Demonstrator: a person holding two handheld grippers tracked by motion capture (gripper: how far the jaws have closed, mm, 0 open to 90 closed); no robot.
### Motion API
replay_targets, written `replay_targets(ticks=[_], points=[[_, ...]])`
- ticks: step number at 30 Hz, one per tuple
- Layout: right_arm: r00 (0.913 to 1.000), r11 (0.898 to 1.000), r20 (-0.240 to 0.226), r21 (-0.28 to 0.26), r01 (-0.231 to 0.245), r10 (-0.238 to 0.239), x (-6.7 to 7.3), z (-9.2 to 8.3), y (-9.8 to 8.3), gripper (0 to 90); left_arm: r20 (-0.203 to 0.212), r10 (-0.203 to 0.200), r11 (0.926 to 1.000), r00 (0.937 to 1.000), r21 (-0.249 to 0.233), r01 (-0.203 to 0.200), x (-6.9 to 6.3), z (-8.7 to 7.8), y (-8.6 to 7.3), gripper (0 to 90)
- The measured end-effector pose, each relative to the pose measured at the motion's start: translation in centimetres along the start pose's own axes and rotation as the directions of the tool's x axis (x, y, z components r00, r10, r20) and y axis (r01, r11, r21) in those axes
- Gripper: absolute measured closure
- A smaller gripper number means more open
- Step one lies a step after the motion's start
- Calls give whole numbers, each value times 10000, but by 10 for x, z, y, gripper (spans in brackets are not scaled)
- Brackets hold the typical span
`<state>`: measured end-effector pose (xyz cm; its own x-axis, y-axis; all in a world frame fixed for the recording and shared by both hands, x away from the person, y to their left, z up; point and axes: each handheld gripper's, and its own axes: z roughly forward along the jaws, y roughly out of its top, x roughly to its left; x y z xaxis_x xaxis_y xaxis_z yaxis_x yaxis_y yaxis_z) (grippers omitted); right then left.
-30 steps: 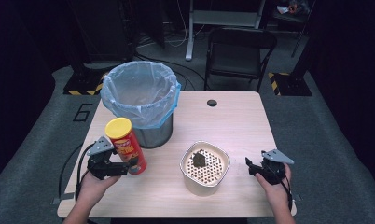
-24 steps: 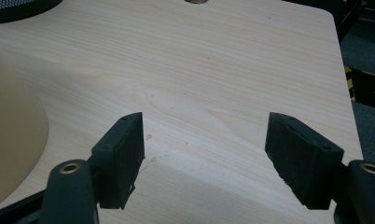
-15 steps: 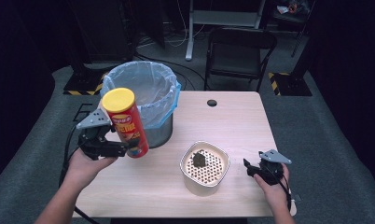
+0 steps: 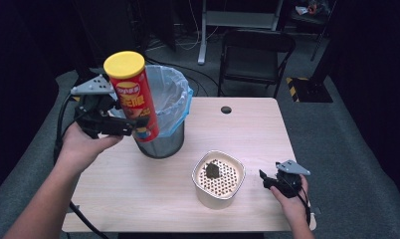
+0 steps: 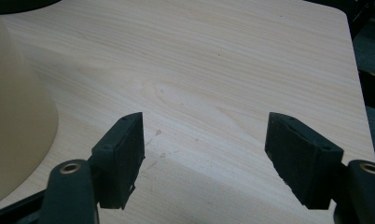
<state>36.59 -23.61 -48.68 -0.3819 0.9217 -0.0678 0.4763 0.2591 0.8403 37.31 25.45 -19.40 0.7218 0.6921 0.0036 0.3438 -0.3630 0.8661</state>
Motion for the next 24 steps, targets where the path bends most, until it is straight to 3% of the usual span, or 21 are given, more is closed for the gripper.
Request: replay_targets(ticks=[3,6,9,14,15,16,17,20,21,22,24], points=[[9999,9999,-84,51,98,-97,0,2,0,281,-136,-8,10000,9999,-22,8,4,5,19,238],[9998,9998,-96,95,198,-198,0,2,0,281,-274,-42,10000,9996,6,42,10,9,27,238],[9997,9998,-123,59,204,-203,0,2,0,281,-533,-364,9993,9979,-75,361,24,20,38,237],[9998,9998,-111,70,184,-183,-1,3,-1,283,-665,-848,9964,9942,-105,842,40,36,41,238],[9997,9997,-113,134,208,-206,-2,3,-1,283,-847,-1032,9946,9911,-161,1022,48,45,40,238],[9997,9997,-113,134,208,-206,-2,3,-1,283,-847,-1032,9946,9911,-161,1022,48,45,40,238],[9998,9998,-163,143,127,-125,-2,3,-1,283,-1103,-1209,9926,9865,-212,1193,56,54,39,238],[9996,9996,-83,115,255,-254,-3,4,-1,283,-1284,-1295,9915,9832,-262,1272,65,65,37,237],[9997,9996,-111,159,217,-215,-2,4,-1,283,-1522,-1447,9895,9777,-215,1431,71,73,35,237],[9997,9996,-111,159,217,-215,-2,4,-1,283,-1522,-1447,9895,9777,-215,1431,71,73,35,238],[9998,9997,-88,113,200,-199,-2,5,-1,283,-1723,-1806,9835,9683,-255,1789,77,82,32,237]])
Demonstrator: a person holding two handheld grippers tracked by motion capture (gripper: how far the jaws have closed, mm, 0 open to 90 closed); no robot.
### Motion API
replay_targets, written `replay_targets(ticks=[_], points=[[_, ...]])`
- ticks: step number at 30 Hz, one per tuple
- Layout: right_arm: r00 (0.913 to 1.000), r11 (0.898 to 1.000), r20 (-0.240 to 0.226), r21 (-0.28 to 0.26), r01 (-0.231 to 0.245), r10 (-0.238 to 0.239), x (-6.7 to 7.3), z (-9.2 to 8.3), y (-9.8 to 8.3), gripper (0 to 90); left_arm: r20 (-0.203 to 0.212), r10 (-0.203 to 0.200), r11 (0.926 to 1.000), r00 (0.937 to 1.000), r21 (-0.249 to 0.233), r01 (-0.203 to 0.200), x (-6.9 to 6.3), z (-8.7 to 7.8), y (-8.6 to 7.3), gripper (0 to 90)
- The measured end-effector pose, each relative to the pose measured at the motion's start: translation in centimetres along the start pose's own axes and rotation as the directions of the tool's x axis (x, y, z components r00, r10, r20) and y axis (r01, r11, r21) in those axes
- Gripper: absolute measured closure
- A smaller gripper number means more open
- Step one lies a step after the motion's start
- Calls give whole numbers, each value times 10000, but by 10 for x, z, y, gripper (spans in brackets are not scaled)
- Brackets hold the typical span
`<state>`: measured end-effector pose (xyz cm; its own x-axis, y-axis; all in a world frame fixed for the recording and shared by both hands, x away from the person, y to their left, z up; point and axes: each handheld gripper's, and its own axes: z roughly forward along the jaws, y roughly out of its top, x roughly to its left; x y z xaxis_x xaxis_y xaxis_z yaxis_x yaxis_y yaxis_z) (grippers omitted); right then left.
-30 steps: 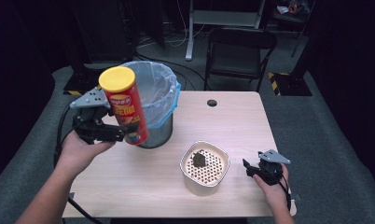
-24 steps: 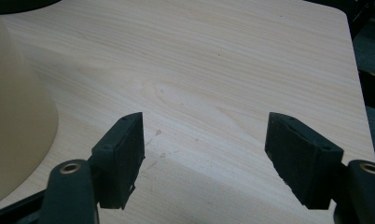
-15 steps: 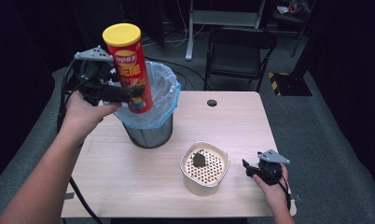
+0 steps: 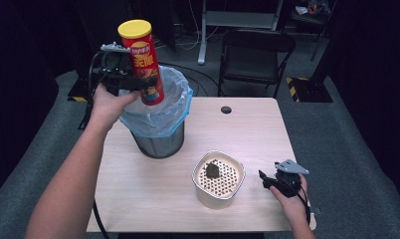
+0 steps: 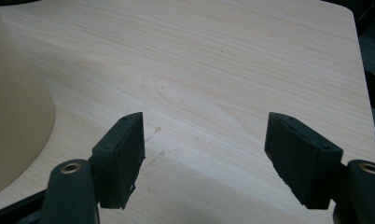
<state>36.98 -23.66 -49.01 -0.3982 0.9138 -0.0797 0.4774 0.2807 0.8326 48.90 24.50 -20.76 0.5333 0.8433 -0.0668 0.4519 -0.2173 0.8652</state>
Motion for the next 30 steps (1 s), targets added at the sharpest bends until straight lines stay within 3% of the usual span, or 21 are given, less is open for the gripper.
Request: replay_targets(ticks=[6,11,14,15,18,19,22,24,30], points=[[9999,9999,-103,84,117,-116,0,1,0,283,-311,-317,9995,9990,8,317,18,23,-9,236],[9997,9998,-157,113,183,-181,0,2,-1,283,-726,-852,9938,9937,653,900,34,42,-20,236],[9996,9997,-187,123,219,-217,0,3,-1,283,-751,-1021,9910,9919,791,1080,38,45,-24,236],[9997,9998,-158,111,165,-164,1,3,-1,283,-576,-1328,9873,9895,805,1371,38,49,-28,235],[9995,9996,-192,109,255,-252,0,3,-1,283,-480,-1223,9862,9913,1068,1268,39,50,-32,220],[9997,9997,-168,160,206,-203,0,3,-1,283,-479,-1082,9879,9930,1066,1127,39,50,-33,172],[9997,9998,-175,132,157,-155,1,4,-1,283,-567,-852,9918,9947,911,902,39,45,-34,142],[9997,9998,-170,134,152,-149,2,3,-1,283,-483,-867,9927,9951,796,903,39,39,-35,142],[9995,9996,-198,188,230,-226,2,3,-1,283,-328,-393,9959,9987,796,418,34,20,-38,196]])
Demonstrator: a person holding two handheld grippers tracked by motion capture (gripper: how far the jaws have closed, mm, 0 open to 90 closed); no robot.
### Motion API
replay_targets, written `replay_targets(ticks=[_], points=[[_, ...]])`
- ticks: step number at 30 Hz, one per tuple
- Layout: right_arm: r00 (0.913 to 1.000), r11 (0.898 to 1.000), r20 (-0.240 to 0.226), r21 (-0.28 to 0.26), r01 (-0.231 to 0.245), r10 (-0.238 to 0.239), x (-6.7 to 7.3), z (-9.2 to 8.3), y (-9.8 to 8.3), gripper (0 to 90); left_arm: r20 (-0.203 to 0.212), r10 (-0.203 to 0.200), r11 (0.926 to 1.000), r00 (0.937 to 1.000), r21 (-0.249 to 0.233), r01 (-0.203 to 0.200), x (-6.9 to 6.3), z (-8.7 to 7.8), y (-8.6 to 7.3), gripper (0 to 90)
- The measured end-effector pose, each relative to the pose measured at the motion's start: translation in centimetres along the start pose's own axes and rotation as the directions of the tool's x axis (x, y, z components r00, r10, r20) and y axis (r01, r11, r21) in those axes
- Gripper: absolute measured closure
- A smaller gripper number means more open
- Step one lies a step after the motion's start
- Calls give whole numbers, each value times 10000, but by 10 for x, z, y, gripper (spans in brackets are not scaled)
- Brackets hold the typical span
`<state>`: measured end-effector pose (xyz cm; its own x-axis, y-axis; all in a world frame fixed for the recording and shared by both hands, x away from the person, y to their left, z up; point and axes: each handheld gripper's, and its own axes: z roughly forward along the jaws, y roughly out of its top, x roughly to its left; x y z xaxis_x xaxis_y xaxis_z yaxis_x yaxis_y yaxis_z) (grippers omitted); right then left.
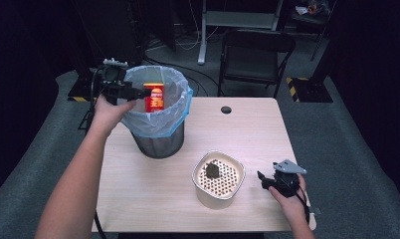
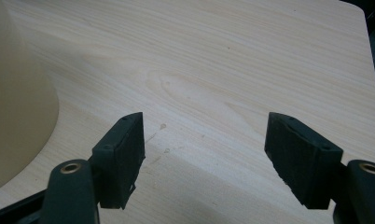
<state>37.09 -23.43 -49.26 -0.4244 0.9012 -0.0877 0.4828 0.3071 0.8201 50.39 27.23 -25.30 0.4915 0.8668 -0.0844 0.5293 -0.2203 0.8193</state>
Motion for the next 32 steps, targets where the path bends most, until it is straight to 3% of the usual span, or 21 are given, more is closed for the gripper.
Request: replay_targets(ticks=[6,7,9,11,12,13,17,22,23,24,25,26,27,28,32], points=[[10000,10000,2,1,25,-25,1,0,0,283,580,-65,10000,9983,-42,67,-9,-22,-16,261],[10000,10000,21,-22,34,-34,2,0,0,283,640,121,9999,9979,15,-123,-13,-30,-25,268],[10000,10000,38,-14,-9,9,2,0,0,283,733,188,9998,9971,7,-189,-14,-33,-29,272],[10000,10000,32,12,-38,38,2,1,0,283,1067,319,9994,9938,-174,-302,-17,-45,-44,279],[10000,10000,32,12,-38,38,2,1,0,283,1067,319,9994,9938,-174,-302,-17,-45,-44,282],[10000,10000,30,14,-47,46,2,1,0,283,1362,399,9987,9899,-365,-353,-20,-53,-56,293],[10000,10000,5,-22,-9,9,3,1,0,283,1595,543,9982,9857,-322,-497,-22,-58,-73,305],[10000,10000,40,44,62,-62,3,1,0,283,1479,541,9983,9875,-275,-506,-19,-56,-106,305],[10000,10000,38,29,57,-58,4,1,0,283,1462,300,9992,9888,-303,-258,-15,-54,-121,305],[10000,10000,38,29,57,-58,4,1,0,283,1462,300,9992,9888,-303,-258,-15,-54,-121,305],[10000,10000,45,67,42,-43,4,1,0,283,1457,79,9990,9893,-438,-15,-9,-49,-142,305],[10000,10000,45,67,42,-43,4,1,0,283,1457,79,9990,9893,-438,-15,-9,-49,-142,305],[10000,10000,73,91,22,-23,3,1,-1,283,1282,-21,9989,9917,-469,82,-3,-44,-157,303],[10000,10000,73,91,22,-23,3,1,-1,283,1282,-21,9989,9917,-469,82,-3,-44,-157,301],[9999,9998,103,192,-64,62,1,3,-3,283,628,-257,9983,9977,-515,289,9,-31,-190,288]])
